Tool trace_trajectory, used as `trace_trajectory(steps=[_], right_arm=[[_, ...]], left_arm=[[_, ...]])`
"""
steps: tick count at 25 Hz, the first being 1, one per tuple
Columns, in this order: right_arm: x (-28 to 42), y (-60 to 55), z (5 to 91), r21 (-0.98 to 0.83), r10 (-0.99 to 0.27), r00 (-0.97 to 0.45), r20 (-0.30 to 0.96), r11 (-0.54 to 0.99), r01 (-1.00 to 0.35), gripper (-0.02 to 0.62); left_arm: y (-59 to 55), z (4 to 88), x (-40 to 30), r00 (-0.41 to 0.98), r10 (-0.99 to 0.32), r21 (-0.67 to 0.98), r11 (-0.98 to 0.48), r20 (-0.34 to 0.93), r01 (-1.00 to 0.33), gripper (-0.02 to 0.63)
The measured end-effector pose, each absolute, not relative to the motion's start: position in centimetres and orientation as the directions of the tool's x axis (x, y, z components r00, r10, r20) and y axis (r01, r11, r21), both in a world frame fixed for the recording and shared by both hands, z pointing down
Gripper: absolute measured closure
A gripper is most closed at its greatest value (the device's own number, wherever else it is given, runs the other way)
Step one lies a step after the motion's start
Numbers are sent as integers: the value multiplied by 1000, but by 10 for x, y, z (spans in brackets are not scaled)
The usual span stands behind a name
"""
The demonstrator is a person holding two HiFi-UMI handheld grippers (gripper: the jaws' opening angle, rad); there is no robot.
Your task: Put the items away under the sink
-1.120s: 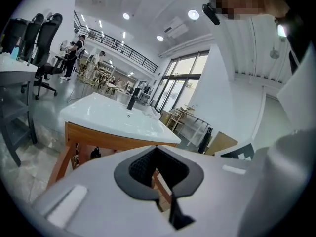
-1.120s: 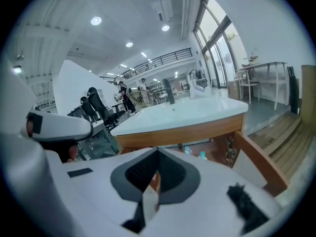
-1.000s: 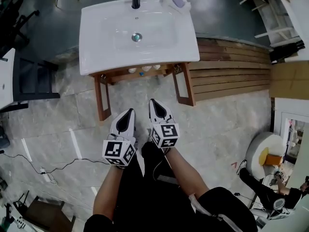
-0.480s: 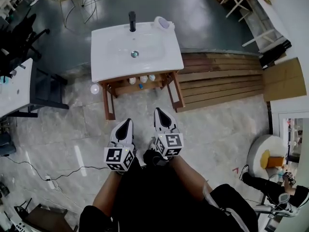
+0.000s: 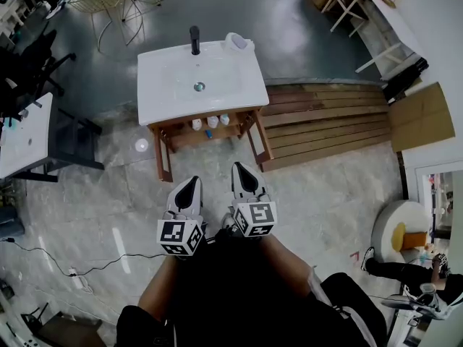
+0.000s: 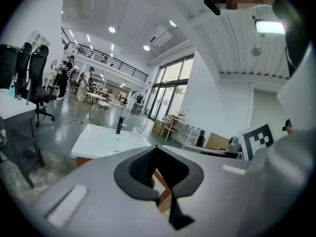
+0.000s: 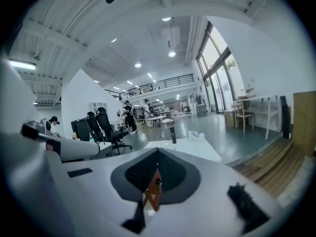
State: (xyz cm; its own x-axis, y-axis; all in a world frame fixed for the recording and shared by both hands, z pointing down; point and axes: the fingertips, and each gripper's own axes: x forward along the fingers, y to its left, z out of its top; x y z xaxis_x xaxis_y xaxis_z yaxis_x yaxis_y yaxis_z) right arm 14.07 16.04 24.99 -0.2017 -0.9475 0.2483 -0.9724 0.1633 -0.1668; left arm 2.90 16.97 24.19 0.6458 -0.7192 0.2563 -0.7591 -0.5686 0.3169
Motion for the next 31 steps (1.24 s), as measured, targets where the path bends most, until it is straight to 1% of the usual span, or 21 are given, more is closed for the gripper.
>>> trace_trajectory(steps=[21,31], right_arm=[[138,180,239,-157,-950,-245,192,216,-964,581],[149,189,234,-146,-950,-251,184,226,-963,581]], left_arm=[[195,239,43,650,-719,301,-580,246,-757,601],[205,237,57,649,-720,295,-582,245,-758,601]])
